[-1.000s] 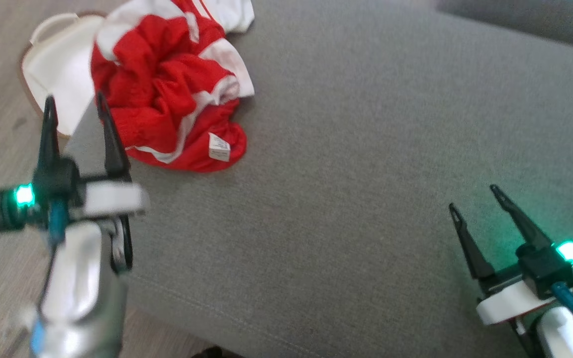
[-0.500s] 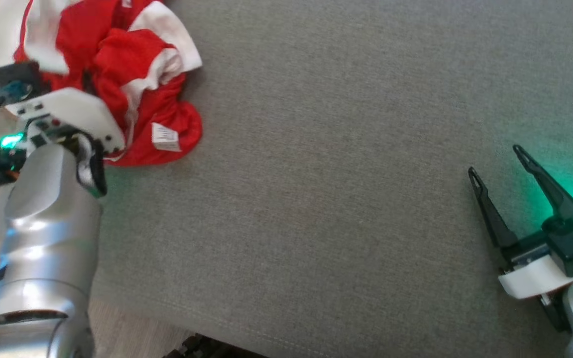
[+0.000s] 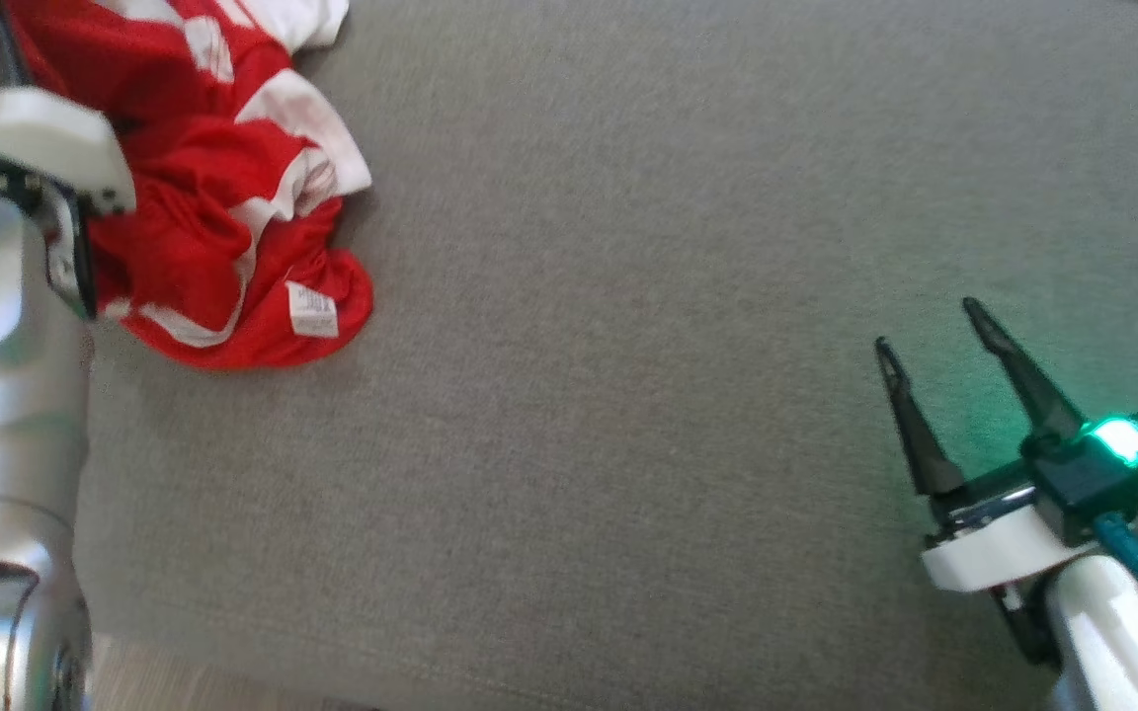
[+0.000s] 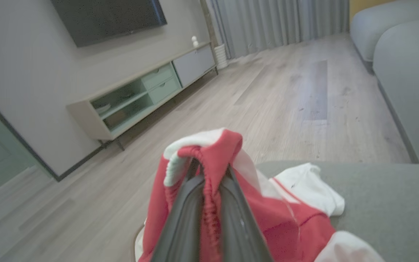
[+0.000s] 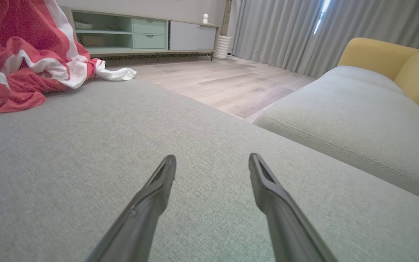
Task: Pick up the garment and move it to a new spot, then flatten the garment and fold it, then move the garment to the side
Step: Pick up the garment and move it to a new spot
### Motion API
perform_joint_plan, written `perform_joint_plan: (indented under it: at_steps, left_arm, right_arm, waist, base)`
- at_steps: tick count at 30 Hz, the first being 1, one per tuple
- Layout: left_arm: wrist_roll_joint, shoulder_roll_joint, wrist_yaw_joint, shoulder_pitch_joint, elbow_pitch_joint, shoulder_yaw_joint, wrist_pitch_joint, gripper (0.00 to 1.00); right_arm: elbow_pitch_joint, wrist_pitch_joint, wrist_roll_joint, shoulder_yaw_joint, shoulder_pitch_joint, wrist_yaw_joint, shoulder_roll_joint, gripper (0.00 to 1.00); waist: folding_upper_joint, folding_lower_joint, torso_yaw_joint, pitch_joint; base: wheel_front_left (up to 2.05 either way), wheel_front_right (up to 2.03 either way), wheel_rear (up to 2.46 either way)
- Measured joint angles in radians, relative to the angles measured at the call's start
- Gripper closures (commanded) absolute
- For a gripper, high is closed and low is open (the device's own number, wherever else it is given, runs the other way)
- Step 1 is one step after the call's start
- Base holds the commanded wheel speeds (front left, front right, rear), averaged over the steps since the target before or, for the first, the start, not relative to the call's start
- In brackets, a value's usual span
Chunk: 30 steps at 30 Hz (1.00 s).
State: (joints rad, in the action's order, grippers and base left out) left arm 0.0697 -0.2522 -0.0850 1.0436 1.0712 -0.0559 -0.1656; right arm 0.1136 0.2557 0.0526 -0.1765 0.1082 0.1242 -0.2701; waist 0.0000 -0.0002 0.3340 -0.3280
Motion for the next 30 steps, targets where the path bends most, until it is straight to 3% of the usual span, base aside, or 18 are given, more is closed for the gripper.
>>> perform_joint_plan:
  at_steps: [5,11,14,24,30]
  left_arm:
    - [-0.059,-0.004,0.031,0.073,-0.067,-0.08,-0.001,1.0]
    - [-0.081,0.007,0.093,0.124,-0.184,-0.148,0.036,1.0]
    - [-0.081,0.021,0.127,0.131,-0.249,-0.175,0.057,1.0]
    - [-0.088,0.06,0.159,0.126,-0.402,-0.25,0.143,1.0]
    - [-0.089,0.133,0.185,-0.016,-0.427,-0.367,0.182,1.0]
  right_arm:
    - [0.024,0.0,-0.004,-0.014,-0.004,0.0,0.072,0.0]
    - [0.038,0.0,-0.004,-0.011,-0.05,0.0,0.14,0.0]
    - [0.042,0.0,-0.004,-0.009,-0.072,0.0,0.159,0.0]
    - [0.043,0.0,-0.001,-0.025,-0.1,0.0,0.195,0.0]
    - [0.026,0.0,-0.018,-0.033,-0.096,0.0,0.201,0.0]
  waist:
    - [0.0,-0.0001,-0.051,0.084]
    - [0.0,-0.0001,-0.169,0.166]
    - [0.0,0.0,-0.24,0.202]
    - [0.0001,0.0,-0.503,0.287]
    - [0.0001,0.0,-0.623,0.275]
  base:
    - [0.0,0.0,0.0]
    - [0.0,0.0,0.0]
    - [0.0,0.0,0.0]
    - [0.0,0.0,0.0]
    - [0.0,0.0,0.0]
